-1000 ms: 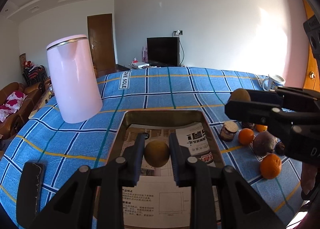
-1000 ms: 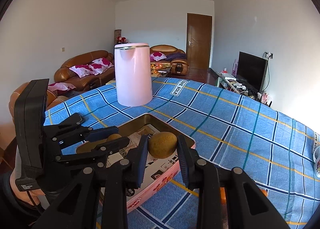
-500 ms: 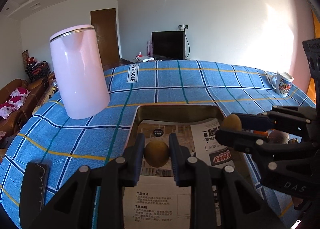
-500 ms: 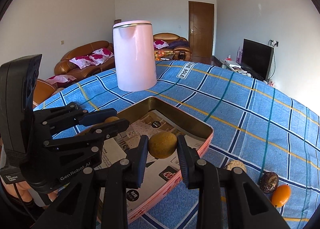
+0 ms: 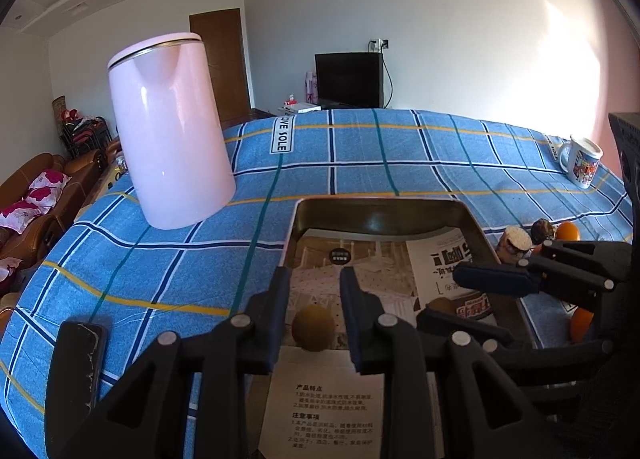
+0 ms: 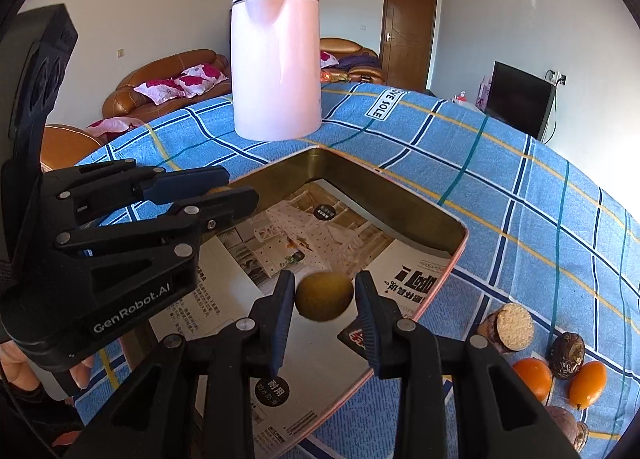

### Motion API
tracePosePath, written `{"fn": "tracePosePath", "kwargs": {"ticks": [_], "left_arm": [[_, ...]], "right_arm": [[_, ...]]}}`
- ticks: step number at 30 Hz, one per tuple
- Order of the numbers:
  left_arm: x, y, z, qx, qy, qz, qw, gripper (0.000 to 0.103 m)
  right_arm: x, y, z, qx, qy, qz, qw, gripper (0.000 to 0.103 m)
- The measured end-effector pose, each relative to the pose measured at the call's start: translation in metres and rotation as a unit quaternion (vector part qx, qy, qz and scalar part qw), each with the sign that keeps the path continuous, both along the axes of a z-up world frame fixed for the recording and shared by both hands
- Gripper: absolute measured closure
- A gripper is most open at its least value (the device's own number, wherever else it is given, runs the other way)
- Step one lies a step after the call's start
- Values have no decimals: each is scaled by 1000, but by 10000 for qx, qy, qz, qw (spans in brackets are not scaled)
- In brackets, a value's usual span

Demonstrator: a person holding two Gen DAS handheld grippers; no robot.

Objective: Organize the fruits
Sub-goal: 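Open both tools to release the small fruits and withdraw, then grasp the large orange with the left tool while the right tool grasps the brown dried fruit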

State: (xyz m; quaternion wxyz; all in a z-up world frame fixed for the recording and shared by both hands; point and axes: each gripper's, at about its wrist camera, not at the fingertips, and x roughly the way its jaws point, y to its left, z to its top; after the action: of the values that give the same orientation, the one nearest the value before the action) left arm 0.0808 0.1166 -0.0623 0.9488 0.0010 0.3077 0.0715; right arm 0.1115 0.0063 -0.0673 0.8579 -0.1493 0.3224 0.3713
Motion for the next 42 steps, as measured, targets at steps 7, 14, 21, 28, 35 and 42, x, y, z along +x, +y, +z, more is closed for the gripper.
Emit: {"fn": "tracePosePath", "kwargs": {"ticks": [7,14,21,28,35,42], "left_arm": [[-24,-10,18,-227,-446,5,9987,38],[-33,-58,23,-433,-617,-515,9958,29],[-30,-123,11,-525,-359,-1249,9901,29],[-29,-161,-1,-427,-129,-1674,9849,29],[-23,-177,-13,-337,191,-1942,9802,29],[-15,-194,-21,-199,571,-2358,9699,29]], "right_arm": [[-19,-30,14,296,-259,-92,9992,40],[-32,-139,26,541,-641,-1203,9892,24],[-24,-223,5,434,-288,-2208,9739,24],[-15,-237,-10,490,199,-2176,9746,24],[-3,-230,-23,261,656,-2005,9771,46],[-2,-226,-26,171,712,-1887,9793,58]]}}
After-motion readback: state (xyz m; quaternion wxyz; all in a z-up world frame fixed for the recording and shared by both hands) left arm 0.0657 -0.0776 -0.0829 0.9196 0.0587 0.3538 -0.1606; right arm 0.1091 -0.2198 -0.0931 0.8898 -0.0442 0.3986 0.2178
